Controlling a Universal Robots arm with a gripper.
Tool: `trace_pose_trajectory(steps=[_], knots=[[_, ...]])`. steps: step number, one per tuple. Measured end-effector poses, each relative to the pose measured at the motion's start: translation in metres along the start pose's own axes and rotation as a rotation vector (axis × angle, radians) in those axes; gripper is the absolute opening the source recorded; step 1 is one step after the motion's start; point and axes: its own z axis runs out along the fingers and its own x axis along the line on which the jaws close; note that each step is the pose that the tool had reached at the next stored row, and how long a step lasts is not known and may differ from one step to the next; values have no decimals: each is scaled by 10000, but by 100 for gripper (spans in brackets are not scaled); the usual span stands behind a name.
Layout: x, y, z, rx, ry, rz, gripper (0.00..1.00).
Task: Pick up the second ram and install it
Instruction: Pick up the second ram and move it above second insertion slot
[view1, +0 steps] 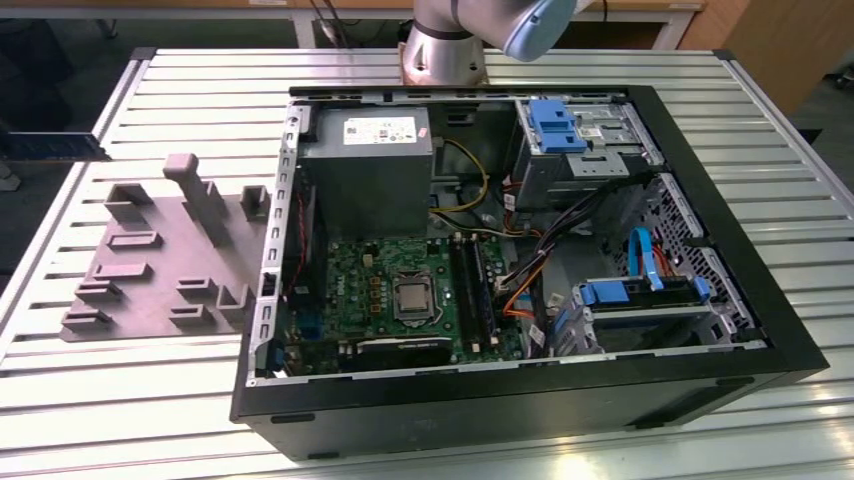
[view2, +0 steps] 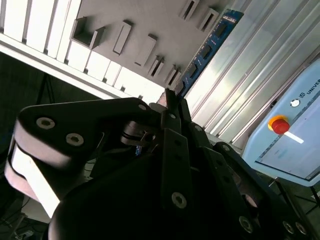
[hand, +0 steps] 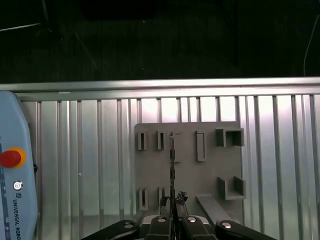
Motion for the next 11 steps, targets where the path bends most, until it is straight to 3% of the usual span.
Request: trace_pose_trajectory(steps=[6, 11], knots=[[-5, 6, -149, 0, 0, 35, 14], [-5, 5, -150, 1, -1, 39, 14]])
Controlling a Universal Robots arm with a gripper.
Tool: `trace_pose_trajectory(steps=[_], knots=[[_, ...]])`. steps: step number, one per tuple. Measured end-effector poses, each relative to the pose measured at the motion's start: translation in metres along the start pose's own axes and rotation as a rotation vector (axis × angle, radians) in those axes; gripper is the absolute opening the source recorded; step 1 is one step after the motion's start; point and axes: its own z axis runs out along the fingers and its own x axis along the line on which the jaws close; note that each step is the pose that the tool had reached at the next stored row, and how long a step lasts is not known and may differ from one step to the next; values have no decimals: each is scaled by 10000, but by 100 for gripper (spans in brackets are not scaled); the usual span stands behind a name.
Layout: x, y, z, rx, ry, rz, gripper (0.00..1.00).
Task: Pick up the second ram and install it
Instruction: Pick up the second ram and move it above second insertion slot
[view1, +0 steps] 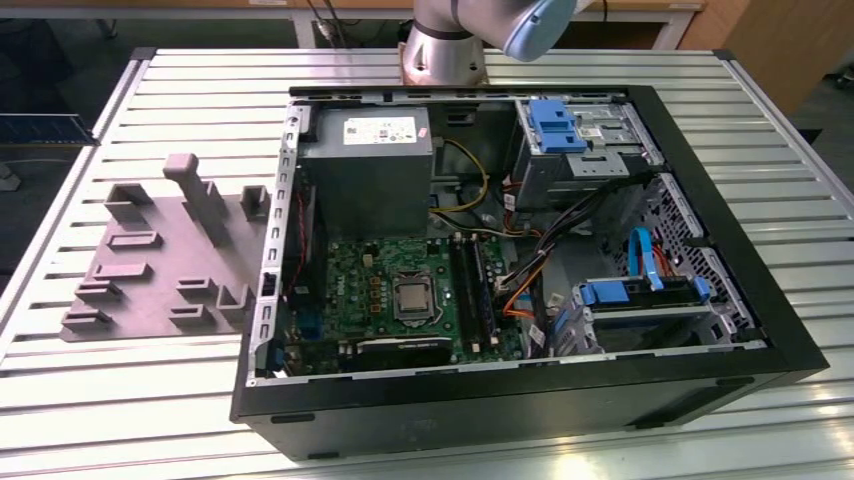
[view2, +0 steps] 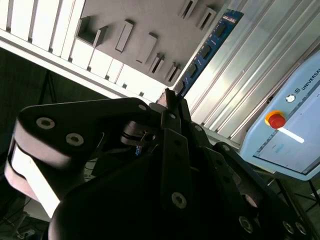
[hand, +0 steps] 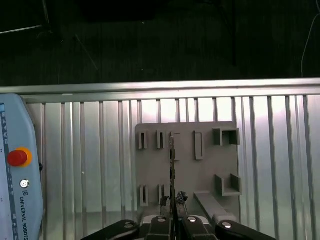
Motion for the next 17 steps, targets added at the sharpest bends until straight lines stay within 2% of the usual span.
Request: trace_pose_trajectory(steps=[3, 7, 11, 17], knots=[[-2, -18, -2, -2, 2, 1, 14], [-6, -115, -5, -1, 1, 0, 14], [-13, -266, -10, 0, 0, 0, 14], [-27, -540, -18, 1, -1, 0, 14]])
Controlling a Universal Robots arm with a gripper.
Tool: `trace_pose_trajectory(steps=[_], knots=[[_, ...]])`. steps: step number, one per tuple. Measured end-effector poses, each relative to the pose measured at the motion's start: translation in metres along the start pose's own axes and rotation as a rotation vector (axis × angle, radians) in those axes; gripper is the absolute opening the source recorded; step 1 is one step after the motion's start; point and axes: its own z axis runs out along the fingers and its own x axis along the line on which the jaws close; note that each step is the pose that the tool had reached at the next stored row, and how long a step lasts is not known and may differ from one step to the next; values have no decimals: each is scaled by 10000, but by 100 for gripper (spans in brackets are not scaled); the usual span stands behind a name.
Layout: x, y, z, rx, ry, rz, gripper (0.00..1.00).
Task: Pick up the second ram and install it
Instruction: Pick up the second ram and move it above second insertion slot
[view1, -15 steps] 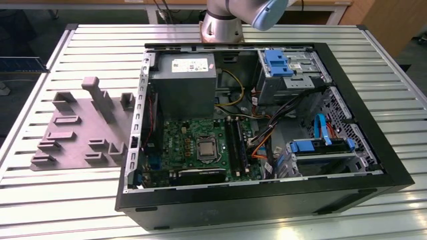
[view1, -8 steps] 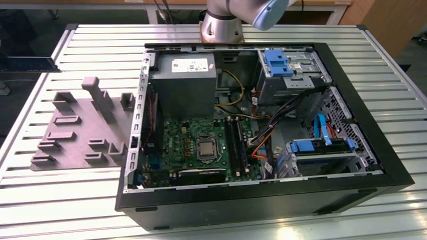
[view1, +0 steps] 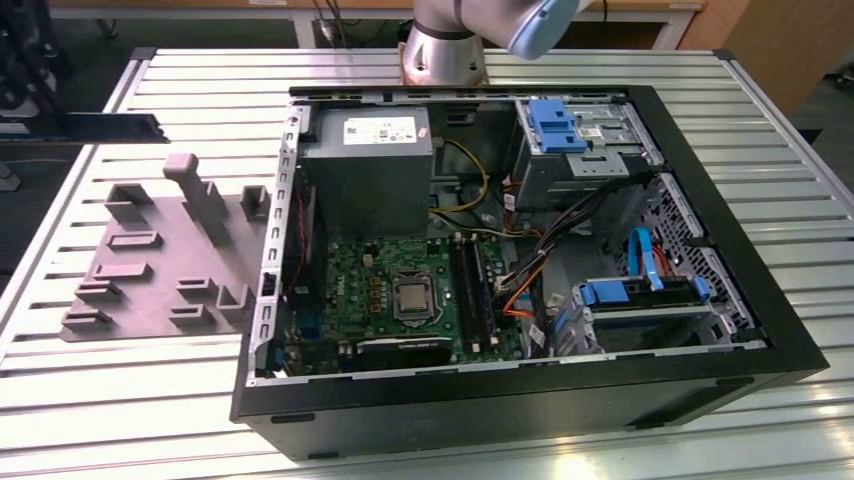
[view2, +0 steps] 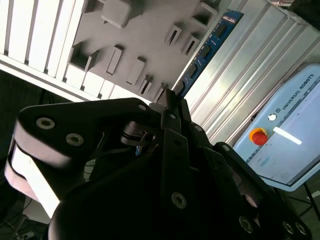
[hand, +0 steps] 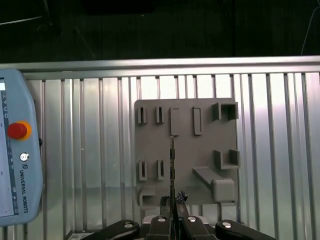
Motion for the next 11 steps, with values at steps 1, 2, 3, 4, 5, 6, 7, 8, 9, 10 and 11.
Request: trace_pose_trajectory(steps=[1, 2, 3, 4, 5, 6, 7, 8, 9, 10, 11], knots=[[-2, -45, -2, 0, 1, 0, 14], [-5, -90, -4, -2, 2, 0, 14], [-7, -134, -5, -1, 1, 1, 14], [-9, -178, -7, 0, 1, 0, 14], [-11, -223, -8, 0, 0, -1, 14], [-13, -267, -10, -1, 1, 0, 14], [-16, -316, -11, 0, 1, -1, 14], [-18, -360, -13, 0, 1, 0, 14], [-21, -404, -14, 0, 1, 0, 14], [-23, -449, -16, 0, 1, 0, 14], [-25, -493, -17, -1, 1, -1, 14]])
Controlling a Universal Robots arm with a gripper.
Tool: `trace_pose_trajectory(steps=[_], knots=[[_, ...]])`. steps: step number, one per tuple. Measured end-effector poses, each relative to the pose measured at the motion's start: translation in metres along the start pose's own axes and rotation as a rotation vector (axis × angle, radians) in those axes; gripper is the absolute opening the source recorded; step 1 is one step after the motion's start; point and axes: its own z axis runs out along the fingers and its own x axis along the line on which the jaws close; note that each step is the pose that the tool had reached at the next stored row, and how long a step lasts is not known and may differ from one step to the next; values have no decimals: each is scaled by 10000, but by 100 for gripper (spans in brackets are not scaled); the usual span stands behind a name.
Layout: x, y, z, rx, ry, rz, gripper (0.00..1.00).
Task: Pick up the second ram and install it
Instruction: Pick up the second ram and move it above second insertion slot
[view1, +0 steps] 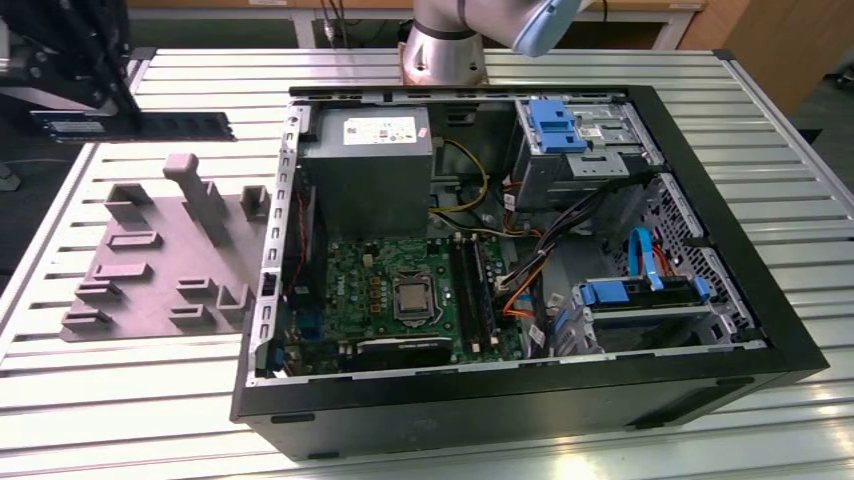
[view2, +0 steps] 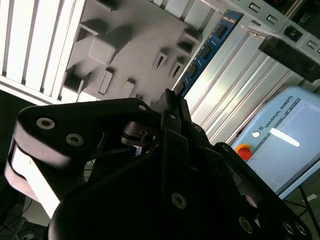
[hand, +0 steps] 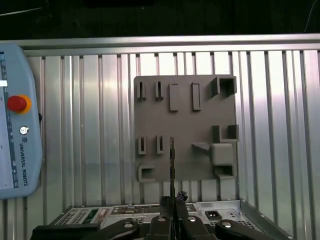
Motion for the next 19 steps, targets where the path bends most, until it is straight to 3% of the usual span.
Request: trace_pose_trajectory(steps=[19], knots=[[-42, -838, -27, 0, 0, 0, 14]])
